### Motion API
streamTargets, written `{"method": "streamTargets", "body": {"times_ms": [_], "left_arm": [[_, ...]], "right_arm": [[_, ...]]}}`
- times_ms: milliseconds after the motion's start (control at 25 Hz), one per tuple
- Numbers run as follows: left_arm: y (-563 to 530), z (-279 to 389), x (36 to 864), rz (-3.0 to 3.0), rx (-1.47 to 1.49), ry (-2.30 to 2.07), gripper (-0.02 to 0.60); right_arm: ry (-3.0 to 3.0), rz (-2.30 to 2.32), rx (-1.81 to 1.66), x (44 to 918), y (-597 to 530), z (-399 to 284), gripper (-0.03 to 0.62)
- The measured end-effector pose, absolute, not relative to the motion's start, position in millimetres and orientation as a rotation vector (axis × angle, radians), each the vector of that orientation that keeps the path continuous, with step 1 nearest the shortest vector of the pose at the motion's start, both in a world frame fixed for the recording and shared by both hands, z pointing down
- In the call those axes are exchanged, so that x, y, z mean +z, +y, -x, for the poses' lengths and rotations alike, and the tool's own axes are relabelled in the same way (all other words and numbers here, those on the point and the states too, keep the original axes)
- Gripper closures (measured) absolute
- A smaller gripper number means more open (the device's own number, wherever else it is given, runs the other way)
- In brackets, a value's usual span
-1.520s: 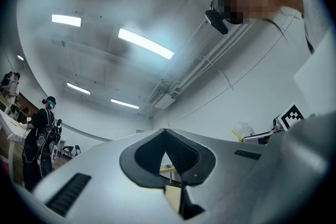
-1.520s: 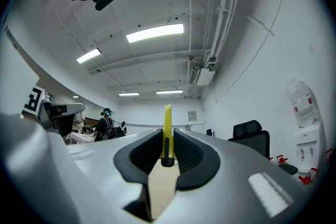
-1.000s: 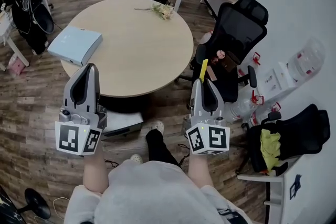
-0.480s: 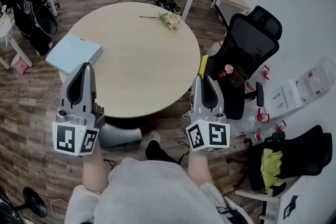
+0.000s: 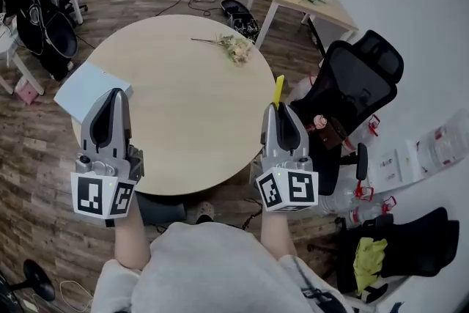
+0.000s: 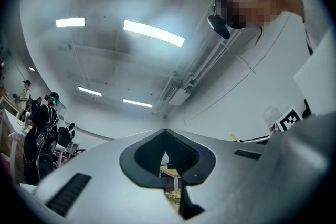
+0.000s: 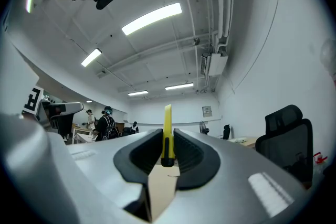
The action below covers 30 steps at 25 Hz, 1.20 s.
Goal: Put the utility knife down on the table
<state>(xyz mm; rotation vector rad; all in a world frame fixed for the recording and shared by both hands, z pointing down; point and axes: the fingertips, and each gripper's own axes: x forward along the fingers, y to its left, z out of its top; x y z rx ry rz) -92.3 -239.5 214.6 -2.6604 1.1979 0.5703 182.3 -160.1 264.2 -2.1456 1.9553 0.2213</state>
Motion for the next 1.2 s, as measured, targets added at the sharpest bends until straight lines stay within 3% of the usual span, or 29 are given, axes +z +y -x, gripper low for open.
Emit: {"method": "streamTargets", "body": {"times_ms": [400, 1200], "left_arm": [[-285.5, 49.4, 220.0, 2.608, 0.547, 1.293, 0.574], [-338.3, 37.3, 250.4, 2.574, 0.432, 1.447, 0.574]], "right_arm": [[2.058, 2.054, 0.184, 274.4, -234.2, -225.8, 0.520], [2.312, 2.010, -0.124, 375.1, -340.1, -227.3, 0.520]]}}
